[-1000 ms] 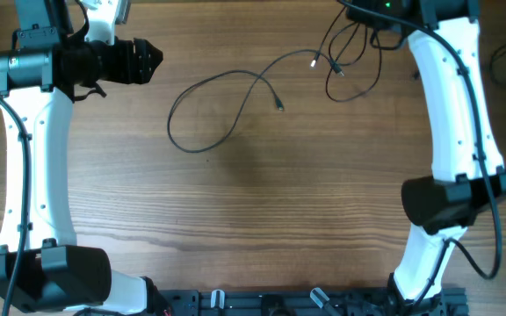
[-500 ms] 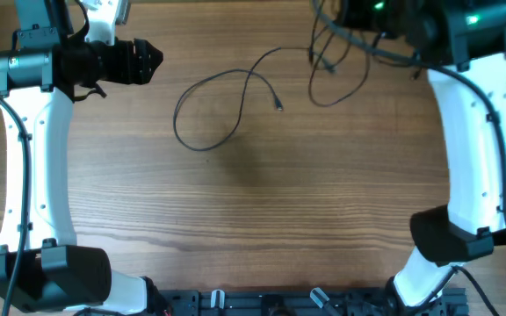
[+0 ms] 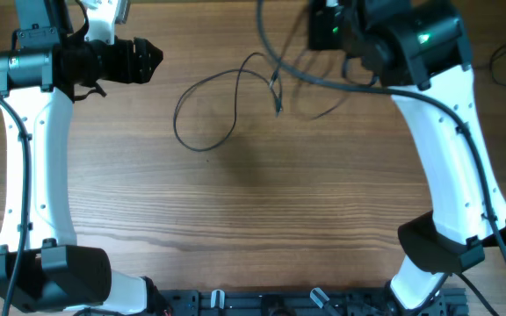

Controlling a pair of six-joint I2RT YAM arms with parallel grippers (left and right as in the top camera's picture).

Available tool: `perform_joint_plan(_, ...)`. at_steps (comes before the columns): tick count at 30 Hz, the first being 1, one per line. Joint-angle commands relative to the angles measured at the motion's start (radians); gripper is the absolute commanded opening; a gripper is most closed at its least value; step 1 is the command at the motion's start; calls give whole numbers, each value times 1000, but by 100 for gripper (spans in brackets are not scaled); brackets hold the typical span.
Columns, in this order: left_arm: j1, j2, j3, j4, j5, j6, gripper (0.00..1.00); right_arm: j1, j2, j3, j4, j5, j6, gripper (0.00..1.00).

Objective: Untangle cables
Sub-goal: 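Drag the strand back and rightward with the right gripper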

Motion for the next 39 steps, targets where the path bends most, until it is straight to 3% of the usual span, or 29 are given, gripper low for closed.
perform_joint_plan(1, -5, 8, -2, 5, 18, -9, 78, -87, 22, 6, -5, 379, 55, 4)
perform_joint_plan(8, -5, 8, -2, 5, 18, -9, 78, -165, 35, 6, -39, 423, 36, 5)
perform_joint_plan(19, -5, 8, -2, 5, 18, -9, 78, -82, 35, 6, -18, 443, -23, 4)
perform_joint_plan(30, -5, 8, -2, 5, 18, -9, 78, -85, 35, 6, 11, 278, -6, 5)
perform_joint_plan(39, -5, 8, -2, 2, 36, -9, 78, -127, 35, 6, 124, 269, 51, 5)
